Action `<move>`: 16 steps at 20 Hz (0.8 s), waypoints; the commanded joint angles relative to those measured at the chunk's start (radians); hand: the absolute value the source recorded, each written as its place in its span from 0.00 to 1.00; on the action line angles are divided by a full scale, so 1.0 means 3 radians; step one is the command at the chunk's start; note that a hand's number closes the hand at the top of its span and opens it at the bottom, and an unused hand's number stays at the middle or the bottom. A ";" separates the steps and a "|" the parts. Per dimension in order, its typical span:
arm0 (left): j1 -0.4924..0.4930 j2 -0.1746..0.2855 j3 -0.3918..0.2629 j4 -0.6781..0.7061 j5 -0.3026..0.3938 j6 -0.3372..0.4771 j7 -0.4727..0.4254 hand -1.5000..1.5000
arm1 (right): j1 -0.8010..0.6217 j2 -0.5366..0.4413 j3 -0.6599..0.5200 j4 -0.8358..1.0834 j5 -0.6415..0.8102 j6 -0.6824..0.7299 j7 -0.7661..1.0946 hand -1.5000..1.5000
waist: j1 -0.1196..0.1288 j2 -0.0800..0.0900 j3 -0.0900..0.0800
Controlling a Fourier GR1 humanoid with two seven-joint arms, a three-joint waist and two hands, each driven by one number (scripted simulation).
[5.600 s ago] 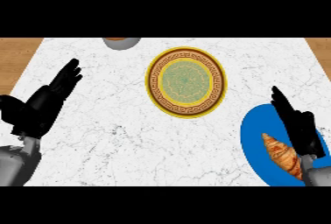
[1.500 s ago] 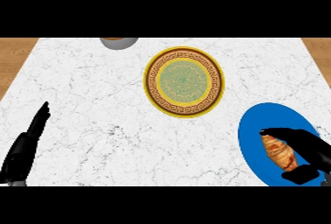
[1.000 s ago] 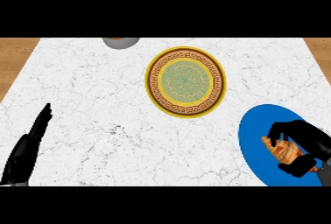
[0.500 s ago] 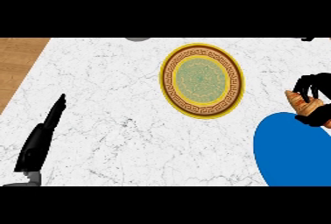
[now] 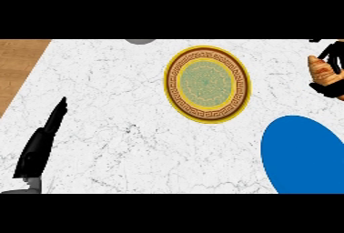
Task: Pick the croissant from the plate and place it in the plate
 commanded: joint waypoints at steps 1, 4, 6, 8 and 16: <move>0.0079 0.0058 0.0074 -0.0041 0.0047 -0.0039 -0.0007 0.50 | -0.0255 0.0010 -0.0187 0.0170 -0.0203 -0.0192 -0.0514 1.00 | -0.0092 -0.0046 -0.0008; 0.0057 0.0100 0.0132 0.0097 0.0033 -0.0038 -0.0107 0.50 | -0.0490 0.0026 -0.0266 0.0274 -0.0404 0.0076 -0.0931 1.00 | -0.0119 -0.0048 -0.0012; 0.0087 -0.0068 -0.0014 0.0019 -0.0130 0.0140 -0.0014 0.50 | -0.0647 0.0043 -0.0221 0.0387 -0.0402 0.0226 -0.1070 1.00 | -0.0142 -0.0058 -0.0014; 0.0135 -0.0037 0.0039 -0.0056 -0.0054 0.0078 0.0013 0.50 | -0.0743 0.0047 -0.0167 0.0485 -0.0405 0.0470 -0.1164 1.00 | -0.0177 -0.0076 -0.0018; -0.0037 -0.0045 0.0154 0.0269 -0.0095 0.0122 -0.0082 0.50 | -0.1146 0.0617 0.0014 0.0385 -0.0401 0.0617 -0.0788 1.00 | -0.0289 -0.0104 -0.0025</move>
